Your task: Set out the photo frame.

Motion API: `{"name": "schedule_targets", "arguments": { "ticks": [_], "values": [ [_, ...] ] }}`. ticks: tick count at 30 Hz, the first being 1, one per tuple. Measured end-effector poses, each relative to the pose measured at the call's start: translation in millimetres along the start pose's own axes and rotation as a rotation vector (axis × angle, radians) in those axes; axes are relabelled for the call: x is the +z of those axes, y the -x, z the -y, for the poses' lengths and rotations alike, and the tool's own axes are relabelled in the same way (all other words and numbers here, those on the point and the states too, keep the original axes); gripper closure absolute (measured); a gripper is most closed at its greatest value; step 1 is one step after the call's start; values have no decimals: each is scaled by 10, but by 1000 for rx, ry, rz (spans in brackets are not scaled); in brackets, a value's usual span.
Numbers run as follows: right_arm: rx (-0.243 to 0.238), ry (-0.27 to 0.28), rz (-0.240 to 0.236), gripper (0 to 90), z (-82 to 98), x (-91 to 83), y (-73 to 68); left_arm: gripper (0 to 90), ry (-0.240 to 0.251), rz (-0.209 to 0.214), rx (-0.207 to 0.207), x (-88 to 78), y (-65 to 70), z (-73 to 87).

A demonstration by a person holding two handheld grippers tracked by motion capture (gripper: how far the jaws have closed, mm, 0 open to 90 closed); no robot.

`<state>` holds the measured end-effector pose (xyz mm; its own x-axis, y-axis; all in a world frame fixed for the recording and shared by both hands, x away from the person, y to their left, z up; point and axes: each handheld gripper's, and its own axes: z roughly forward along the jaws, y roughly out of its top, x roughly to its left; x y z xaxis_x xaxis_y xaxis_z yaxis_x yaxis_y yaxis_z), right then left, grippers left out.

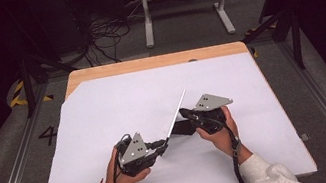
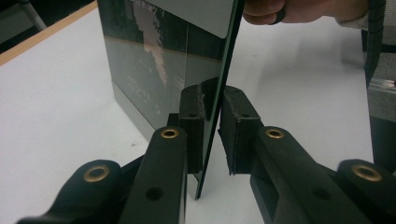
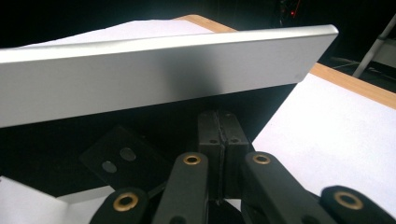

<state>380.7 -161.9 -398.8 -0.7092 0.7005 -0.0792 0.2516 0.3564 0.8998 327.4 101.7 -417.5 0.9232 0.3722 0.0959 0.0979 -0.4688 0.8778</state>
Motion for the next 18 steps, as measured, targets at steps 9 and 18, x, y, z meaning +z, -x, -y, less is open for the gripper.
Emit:
{"name": "schedule_targets", "arguments": {
  "ticks": [9, 18],
  "values": [
    [-3, 15, -25, 887, -15, -55, -61, 789, -7, -11, 13, 12, 14, -15],
    [-40, 17, -48, 887, -44, -151, -156, 786, -6, -6, 20, 26, 44, -28]
  ]
}}
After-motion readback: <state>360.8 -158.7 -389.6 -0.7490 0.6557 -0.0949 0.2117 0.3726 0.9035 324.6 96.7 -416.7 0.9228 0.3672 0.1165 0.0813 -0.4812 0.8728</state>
